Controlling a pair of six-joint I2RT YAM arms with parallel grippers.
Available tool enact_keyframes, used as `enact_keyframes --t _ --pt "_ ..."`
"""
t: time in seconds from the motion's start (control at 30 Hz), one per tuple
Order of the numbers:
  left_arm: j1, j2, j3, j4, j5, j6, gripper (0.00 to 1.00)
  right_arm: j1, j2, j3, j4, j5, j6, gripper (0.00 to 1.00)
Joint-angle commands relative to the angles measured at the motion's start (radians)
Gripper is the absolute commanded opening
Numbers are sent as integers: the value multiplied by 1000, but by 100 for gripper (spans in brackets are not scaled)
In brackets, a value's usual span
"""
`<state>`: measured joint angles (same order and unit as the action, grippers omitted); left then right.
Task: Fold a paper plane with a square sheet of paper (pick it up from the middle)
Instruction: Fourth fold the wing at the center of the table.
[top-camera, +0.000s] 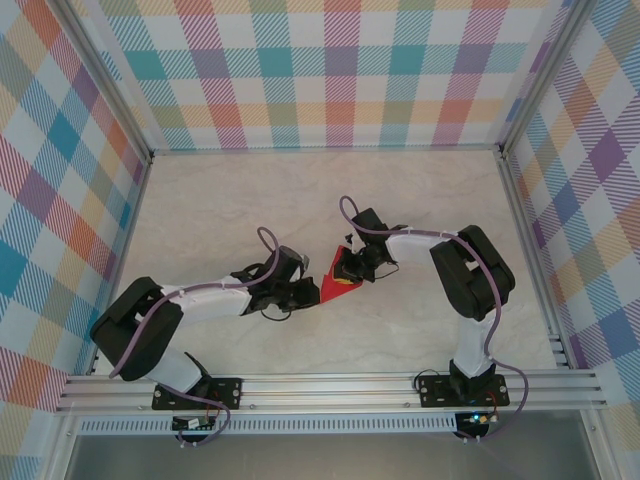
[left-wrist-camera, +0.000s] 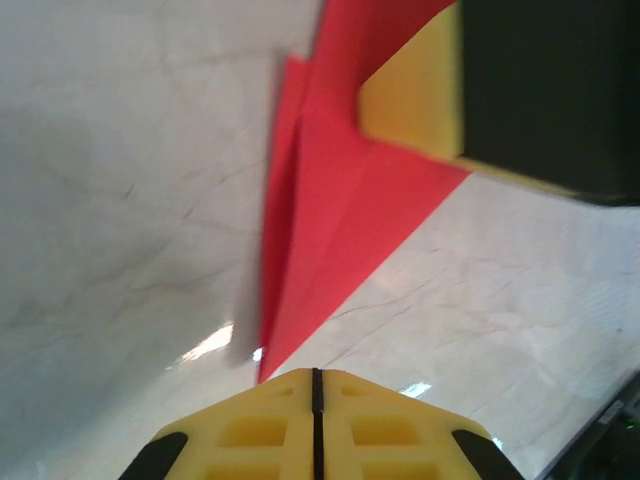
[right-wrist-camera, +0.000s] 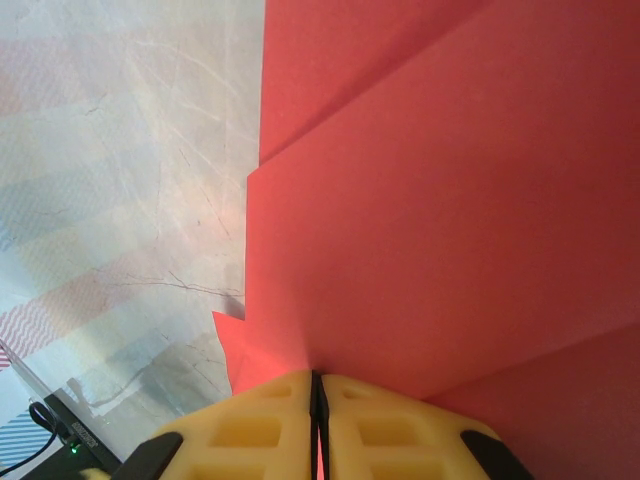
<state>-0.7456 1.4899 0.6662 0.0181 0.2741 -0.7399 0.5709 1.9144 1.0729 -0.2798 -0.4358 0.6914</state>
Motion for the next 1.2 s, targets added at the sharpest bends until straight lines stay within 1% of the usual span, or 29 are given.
enact_keyframes --t 0.0,0.27,0.43,0.7,0.83,1.0,1.17 --pt "-9 6 41 76 -58 -6 9 -2 74 -18 -40 106 0 11" --pt "-8 150 78 178 -40 -32 7 -1 70 -21 -32 100 2 11" --pt "-8 188 81 166 -62 -27 6 -2 66 -21 -30 97 0 11" --pt "-9 246 62 144 -45 -33 4 -2 50 -19 -19 91 0 11" --pt "-9 244 46 114 -50 -32 2 -1 16 13 -35 98 -28 12" --pt "-9 239 32 79 -67 -27 0 -1 -66 51 -48 111 -67 16" --pt "-9 248 30 76 -62 -21 0 -1 -162 33 -10 122 -78 20"
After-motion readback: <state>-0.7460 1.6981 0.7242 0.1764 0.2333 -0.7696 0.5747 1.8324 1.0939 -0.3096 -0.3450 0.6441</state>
